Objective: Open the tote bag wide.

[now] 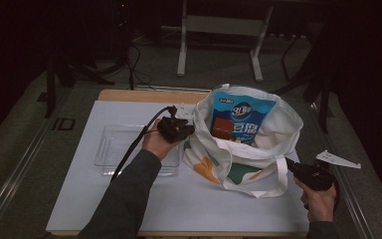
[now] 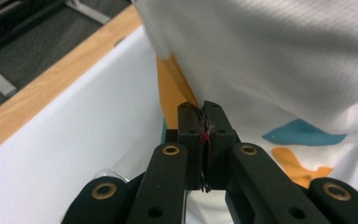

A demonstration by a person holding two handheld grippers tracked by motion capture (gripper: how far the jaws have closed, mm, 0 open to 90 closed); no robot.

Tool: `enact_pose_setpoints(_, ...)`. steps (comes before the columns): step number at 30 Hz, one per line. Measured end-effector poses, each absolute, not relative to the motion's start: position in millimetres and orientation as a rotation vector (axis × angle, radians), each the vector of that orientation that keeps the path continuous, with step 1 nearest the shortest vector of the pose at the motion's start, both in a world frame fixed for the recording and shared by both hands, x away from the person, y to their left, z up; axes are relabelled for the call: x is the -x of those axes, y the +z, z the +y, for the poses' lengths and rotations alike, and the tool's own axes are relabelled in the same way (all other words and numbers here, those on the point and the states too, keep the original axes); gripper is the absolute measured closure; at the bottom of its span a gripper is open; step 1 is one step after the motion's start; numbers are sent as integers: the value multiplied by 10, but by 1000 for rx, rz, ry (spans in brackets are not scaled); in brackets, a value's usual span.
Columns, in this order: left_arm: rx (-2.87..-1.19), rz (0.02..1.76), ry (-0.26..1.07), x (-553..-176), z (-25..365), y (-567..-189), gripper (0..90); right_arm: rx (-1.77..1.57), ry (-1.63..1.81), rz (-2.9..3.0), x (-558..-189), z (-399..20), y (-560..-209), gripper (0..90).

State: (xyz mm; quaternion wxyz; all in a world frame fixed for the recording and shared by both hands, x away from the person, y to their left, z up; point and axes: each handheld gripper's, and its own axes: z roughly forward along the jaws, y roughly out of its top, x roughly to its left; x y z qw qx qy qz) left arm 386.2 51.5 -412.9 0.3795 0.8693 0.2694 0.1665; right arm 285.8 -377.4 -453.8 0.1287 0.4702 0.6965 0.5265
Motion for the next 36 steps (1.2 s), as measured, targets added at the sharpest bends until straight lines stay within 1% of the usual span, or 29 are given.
enact_pose_setpoints(11, -2270, 716, 362, -3916, 535, -4333, 879, -1415, 1473, 2094, -2866, -3687, -4708, 897)
enact_pose_setpoints(14, -2262, 733, 325, -3936, 592, -4360, 876, -1438, 1442, 2116, -2879, -3658, -4771, 898)
enact_pose_setpoints(16, -2248, 724, 296, -3934, 646, -4349, 858, -1452, 1431, 2127, -2881, -3639, -4808, 898)
enact_pose_setpoints(20, -2209, 690, 301, -3866, 747, -4224, 754, -1459, 1437, 2124, -2868, -3649, -4821, 898)
enact_pose_setpoints(21, -2179, 680, 317, -3822, 799, -4127, 741, -1463, 1436, 2124, -2860, -3651, -4815, 898)
enact_pose_setpoints(25, -2141, 673, 344, -3746, 870, -3982, 716, -1459, 1429, 2121, -2839, -3652, -4800, 898)
enact_pose_setpoints(27, -2112, 673, 349, -3705, 905, -3891, 680, -1461, 1435, 2119, -2828, -3659, -4794, 898)
enact_pose_setpoints(29, -2084, 671, 334, -3684, 923, -3806, 674, -1465, 1437, 2115, -2820, -3657, -4791, 898)
enact_pose_setpoints(30, -2075, 665, 330, -3678, 930, -3764, 685, -1465, 1437, 2115, -2818, -3653, -4796, 898)
enact_pose_setpoints(33, -2026, 675, 347, -3691, 932, -3648, 686, -1464, 1437, 2115, -2817, -3652, -4801, 898)
enact_pose_setpoints(36, -2011, 717, 360, -3743, 896, -3597, 644, -1464, 1435, 2115, -2813, -3650, -4799, 898)
